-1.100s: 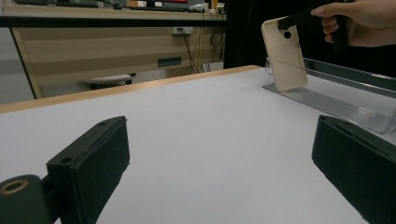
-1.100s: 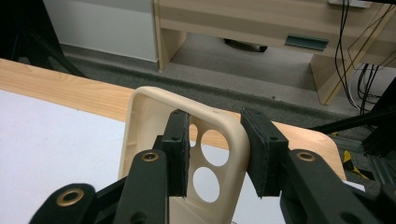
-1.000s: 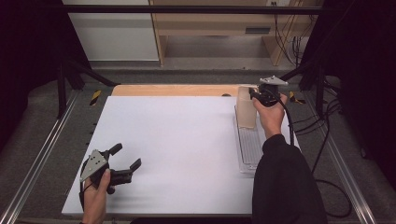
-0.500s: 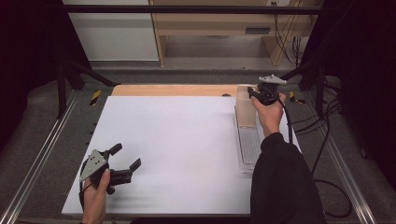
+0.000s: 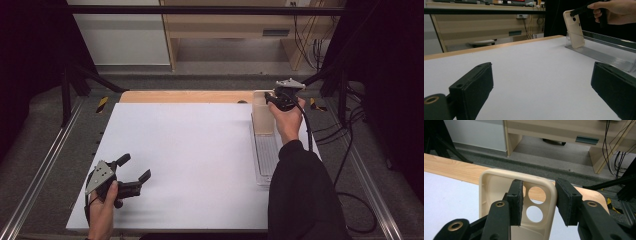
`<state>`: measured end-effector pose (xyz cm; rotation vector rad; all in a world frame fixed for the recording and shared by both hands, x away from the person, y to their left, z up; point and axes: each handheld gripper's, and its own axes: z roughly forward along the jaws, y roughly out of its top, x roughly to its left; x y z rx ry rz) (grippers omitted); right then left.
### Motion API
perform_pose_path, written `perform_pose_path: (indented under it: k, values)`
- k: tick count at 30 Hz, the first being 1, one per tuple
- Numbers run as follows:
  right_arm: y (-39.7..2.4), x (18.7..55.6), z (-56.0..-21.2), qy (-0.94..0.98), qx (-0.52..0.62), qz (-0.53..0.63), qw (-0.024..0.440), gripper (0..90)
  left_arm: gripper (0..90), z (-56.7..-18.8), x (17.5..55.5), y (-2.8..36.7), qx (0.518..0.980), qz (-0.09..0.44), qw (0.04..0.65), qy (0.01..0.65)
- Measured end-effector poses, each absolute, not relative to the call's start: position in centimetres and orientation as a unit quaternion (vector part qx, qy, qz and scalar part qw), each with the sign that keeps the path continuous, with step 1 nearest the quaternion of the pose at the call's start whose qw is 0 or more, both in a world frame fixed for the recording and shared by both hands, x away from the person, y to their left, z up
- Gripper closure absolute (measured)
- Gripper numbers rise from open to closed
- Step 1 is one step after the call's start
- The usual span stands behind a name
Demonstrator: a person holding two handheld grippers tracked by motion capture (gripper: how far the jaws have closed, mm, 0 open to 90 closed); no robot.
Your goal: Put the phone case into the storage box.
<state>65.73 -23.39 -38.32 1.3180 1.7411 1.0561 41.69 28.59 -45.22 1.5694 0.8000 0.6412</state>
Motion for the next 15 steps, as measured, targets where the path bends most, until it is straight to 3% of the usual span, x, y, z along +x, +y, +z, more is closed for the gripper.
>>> perform_pose_path:
  k: [13, 15]
  values:
    - [-23.71, 65.84, -38.48, 0.669, 0.52, 0.406, 0.342, 55.1, 3.7, -45.31, 41.8, 28.3, 0.675, 0.274, 0.591, 0.345]
    - [-23.99, 65.8, -38.41, 0.665, 0.525, 0.409, 0.339, 51.3, 3.7, -45.31, 41.8, 28.24, 0.677, 0.275, 0.59, 0.343]
